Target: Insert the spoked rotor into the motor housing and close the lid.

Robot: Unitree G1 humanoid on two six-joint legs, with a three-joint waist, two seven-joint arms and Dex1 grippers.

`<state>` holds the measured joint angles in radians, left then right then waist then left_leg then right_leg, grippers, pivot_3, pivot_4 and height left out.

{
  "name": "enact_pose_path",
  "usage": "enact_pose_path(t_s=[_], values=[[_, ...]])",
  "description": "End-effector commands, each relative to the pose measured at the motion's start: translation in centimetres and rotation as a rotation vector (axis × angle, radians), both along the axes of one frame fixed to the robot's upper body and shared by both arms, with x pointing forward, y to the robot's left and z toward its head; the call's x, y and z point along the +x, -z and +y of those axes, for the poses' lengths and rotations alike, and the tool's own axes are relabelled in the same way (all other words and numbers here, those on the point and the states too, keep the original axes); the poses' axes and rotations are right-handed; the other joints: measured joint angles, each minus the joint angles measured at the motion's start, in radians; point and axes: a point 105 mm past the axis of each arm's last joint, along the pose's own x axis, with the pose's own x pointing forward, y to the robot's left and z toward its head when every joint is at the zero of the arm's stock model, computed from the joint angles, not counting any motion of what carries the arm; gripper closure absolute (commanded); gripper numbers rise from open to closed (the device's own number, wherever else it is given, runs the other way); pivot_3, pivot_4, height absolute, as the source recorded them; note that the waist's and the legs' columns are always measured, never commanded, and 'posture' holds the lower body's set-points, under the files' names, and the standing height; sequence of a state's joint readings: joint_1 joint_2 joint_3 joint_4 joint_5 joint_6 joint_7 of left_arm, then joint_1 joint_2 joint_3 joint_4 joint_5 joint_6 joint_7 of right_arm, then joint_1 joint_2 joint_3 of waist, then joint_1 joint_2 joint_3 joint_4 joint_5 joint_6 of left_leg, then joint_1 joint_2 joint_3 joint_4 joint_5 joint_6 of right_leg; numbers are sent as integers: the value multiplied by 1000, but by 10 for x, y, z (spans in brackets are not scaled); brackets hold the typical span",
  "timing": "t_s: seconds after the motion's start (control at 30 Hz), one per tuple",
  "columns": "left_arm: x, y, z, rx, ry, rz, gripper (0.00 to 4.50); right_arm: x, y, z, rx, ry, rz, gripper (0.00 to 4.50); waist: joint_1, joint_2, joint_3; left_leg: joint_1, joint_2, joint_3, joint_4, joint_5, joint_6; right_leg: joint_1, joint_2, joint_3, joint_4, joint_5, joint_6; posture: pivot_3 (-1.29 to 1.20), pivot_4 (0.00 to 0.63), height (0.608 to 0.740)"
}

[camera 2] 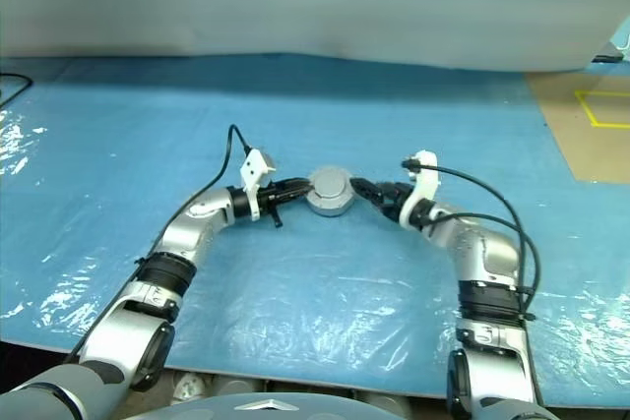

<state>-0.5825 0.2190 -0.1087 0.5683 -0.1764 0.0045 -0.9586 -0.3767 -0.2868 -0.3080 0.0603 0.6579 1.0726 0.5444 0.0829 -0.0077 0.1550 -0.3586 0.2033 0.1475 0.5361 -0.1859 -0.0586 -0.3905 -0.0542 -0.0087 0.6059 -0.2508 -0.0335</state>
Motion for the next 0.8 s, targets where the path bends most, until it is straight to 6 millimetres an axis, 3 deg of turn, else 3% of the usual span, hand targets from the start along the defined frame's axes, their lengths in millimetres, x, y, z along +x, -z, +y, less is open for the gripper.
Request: enact_pose_path(t_s=[0.03, 0.17, 0.37, 0.53, 0.8], values=[[-5, 8, 0, 22, 8, 18, 3882, -14, 4, 4, 87, -50, 71, 27, 1, 0, 0, 0, 0, 0, 0, 0, 0, 0, 0, 0, 0, 0, 0, 0, 150, 740], [-6, 9, 0, 21, 7, 20, 3882, -25, 14, 26, 98, -111, 110, 27, 1, 0, 0, 3, 1, 0, 0, 0, 0, 2, 0, 0, 0, 0, -1, 0, 150, 740], [-3, 7, 2, 30, 3, 15, 3882, -20, 23, 49, 125, -110, 125, 27, -1, 0, 0, 6, 2, 1, 0, 0, 0, 4, -1, 0, 0, -3, -5, 0, 150, 740], [-3, 7, 3, 36, 5, 14, 3882, -8, 18, 57, 152, -74, 91, 27, -5, 0, 0, 7, 2, 1, 0, 0, 0, 4, -1, 0, 0, -3, -6, 0, 150, 740], [-4, 7, 3, 43, 14, 14, 3882, -6, 17, 61, 186, -49, 81, 27, -11, 0, 0, 7, 2, 2, 0, 0, 0, 4, -1, 1, 0, -3, -6, 0, 150, 740]])
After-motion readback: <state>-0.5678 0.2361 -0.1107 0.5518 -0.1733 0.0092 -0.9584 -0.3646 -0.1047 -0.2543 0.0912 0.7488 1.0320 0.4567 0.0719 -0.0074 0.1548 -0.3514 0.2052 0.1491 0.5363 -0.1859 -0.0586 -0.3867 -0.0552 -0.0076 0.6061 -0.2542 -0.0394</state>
